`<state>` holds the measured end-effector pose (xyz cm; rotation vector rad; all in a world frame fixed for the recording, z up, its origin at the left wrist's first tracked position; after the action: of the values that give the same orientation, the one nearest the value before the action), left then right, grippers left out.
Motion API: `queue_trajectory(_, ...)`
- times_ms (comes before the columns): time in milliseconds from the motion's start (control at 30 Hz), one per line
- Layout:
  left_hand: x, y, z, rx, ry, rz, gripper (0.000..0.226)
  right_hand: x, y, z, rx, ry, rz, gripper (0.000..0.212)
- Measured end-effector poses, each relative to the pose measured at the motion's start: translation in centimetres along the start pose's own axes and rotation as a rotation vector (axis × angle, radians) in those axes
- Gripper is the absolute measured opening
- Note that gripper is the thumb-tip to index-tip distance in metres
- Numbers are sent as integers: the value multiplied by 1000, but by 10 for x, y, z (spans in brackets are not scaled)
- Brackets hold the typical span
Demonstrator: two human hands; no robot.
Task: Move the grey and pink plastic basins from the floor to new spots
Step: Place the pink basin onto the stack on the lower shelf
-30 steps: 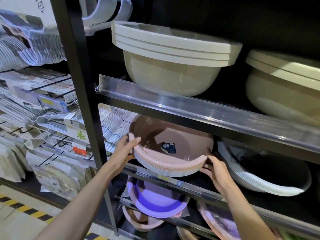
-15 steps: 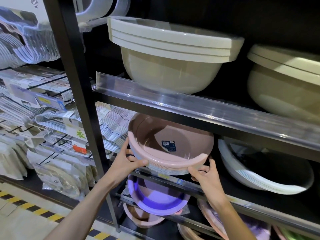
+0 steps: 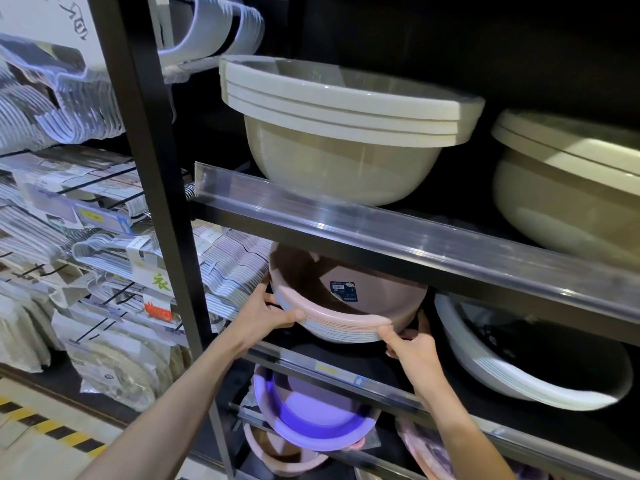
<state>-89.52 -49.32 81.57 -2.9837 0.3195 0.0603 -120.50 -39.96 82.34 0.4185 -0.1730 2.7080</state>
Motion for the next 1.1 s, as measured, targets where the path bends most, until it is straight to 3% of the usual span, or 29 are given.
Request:
queue_trajectory(100, 1, 6, -1, -11, 11, -14, 118, -1, 4, 2, 22, 22, -14, 80)
queue_trajectory(267, 3, 14, 2, 2, -22, -9, 114, -3, 8, -1, 29, 46, -5, 88)
queue_trajectory(467, 4, 17, 6, -1, -68, 16, 80, -9, 6, -4, 6, 73, -50, 107)
queue_trajectory(533, 5, 20, 9, 5, -101, 20, 80, -12, 4, -6, 11, 69, -79, 103)
queue_trajectory(667, 14, 29, 7, 45, -154, 63, 88, -25, -6, -13, -82, 28, -138, 65)
queue_trajectory(900, 20, 32, 0, 72, -178, 105, 70, -35, -14, -9, -121, -43, -194, 81)
queue_trajectory(1100, 18, 20, -3, 47, -183, 20, 87, -30, -19, -7, -131, -111, -186, 83)
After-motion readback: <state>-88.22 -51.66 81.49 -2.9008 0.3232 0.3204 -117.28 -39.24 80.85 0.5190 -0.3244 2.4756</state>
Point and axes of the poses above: each hand's wrist, its own y-axis towards the middle knuckle, its own x-axis out of the back of the hand, z = x × y, the point moved 6 cm from there along y, towards the middle knuckle, and after that the axes turned 8 degrees about -y, right-handed, at the moved point
